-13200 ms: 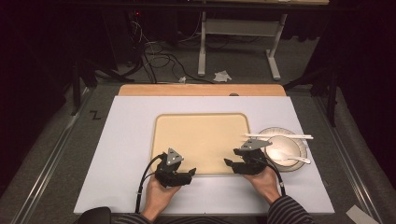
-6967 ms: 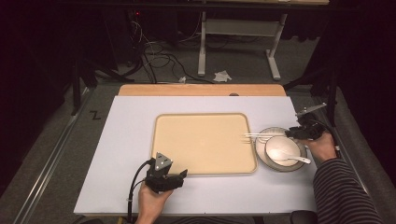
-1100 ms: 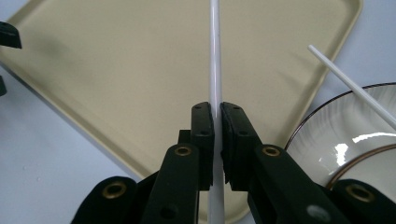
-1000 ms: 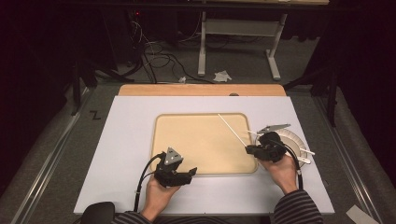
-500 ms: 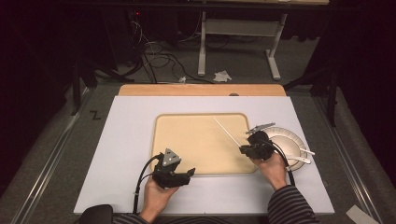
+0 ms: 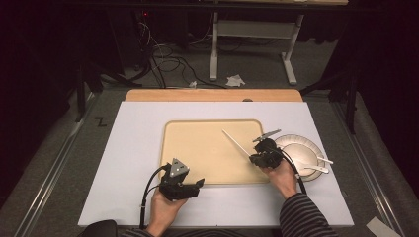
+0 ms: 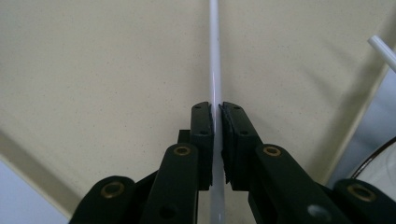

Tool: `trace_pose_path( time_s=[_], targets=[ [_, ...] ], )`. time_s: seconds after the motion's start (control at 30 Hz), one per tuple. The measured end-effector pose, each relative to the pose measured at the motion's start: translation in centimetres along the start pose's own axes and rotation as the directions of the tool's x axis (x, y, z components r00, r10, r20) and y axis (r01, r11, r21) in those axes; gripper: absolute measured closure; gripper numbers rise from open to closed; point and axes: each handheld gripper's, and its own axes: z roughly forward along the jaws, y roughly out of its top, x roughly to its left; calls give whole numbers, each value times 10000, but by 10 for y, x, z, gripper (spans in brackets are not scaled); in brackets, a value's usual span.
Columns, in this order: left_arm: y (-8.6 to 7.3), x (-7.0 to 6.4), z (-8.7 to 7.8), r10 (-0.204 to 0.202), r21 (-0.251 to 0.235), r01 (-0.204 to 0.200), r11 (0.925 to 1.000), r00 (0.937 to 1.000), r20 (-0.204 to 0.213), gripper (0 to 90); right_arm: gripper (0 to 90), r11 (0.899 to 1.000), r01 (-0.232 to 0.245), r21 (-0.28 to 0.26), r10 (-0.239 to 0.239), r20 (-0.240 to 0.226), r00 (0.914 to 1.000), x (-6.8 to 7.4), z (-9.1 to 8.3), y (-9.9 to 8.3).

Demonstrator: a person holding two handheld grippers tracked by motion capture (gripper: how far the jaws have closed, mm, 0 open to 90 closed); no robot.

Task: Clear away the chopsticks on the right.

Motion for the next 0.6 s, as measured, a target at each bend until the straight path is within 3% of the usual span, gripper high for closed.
trace_pose_path(
  time_s=[0.23, 0.6],
  targets=[
    [-1, 2, -2, 94, 60, -93, 9999, 9999, -107, 338, 851, 9995, -74, 304, 70, 126, 9999, 1, 12, 3],
    [-1, 4, -6, -3, -13, 2, 10000, 9996, -273, 336, 831, 9968, 339, 718, -363, 330, 9988, 6, 25, 8]
  ],
)
